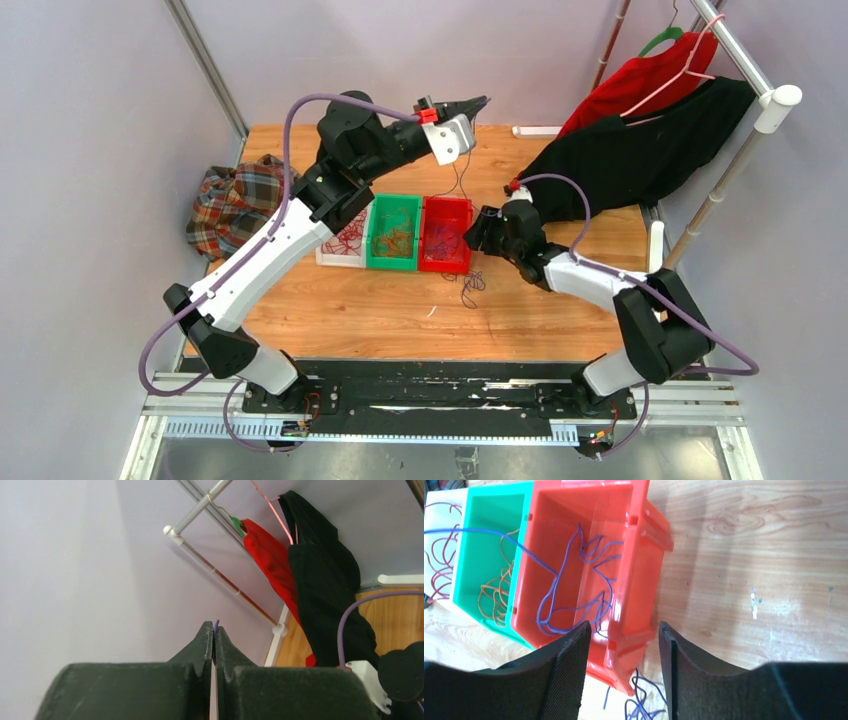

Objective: Untangle the cables

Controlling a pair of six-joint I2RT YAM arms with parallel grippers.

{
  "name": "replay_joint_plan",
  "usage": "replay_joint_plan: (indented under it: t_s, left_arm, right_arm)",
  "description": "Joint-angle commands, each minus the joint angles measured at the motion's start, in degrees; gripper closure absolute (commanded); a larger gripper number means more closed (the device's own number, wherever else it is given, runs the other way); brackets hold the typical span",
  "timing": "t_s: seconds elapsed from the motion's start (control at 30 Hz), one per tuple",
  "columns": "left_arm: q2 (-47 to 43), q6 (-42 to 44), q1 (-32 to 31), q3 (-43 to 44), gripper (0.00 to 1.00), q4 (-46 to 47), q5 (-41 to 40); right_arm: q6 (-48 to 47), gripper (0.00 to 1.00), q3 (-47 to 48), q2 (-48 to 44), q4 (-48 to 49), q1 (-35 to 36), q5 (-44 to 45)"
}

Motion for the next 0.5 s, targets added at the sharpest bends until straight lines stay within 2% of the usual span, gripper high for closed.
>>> replay_joint_plan:
  t_s: [0.0,0.07,0.17,0.33,0.47]
  left_arm:
    - [-1.72,1.64,-0.6,-3.93,0.99,2.58,-1.41]
    - [-2.55,1.7,-0.6,-6.02,0.99,2.5,-1.95]
    - [-4.56,3.05,-0.6,-11.05,1.0,2.58,-3.03]
    - [-6.92,5.27,-0.65,-18.0,1.0,1.8,-5.49]
    - [-6.54,6.47,-0.6,-19.62,1.0,1.79,-7.95]
  right_arm:
    - [2.56,0.44,-4.27,-3.77,3.26,-1.98,-3.33]
    - [2.76,0.38,-5.82,-5.32,3.74,-2.7,-3.91]
    - [2.14,0.35,-7.52,-7.65,2.24,-3.21,-2.85]
    - [1.02,0.35,-10.71,-11.0,-0.85,-3.3,0.0]
    - [1.19,0.4,-12.57,-12.79,-2.38,-3.3,2.33]
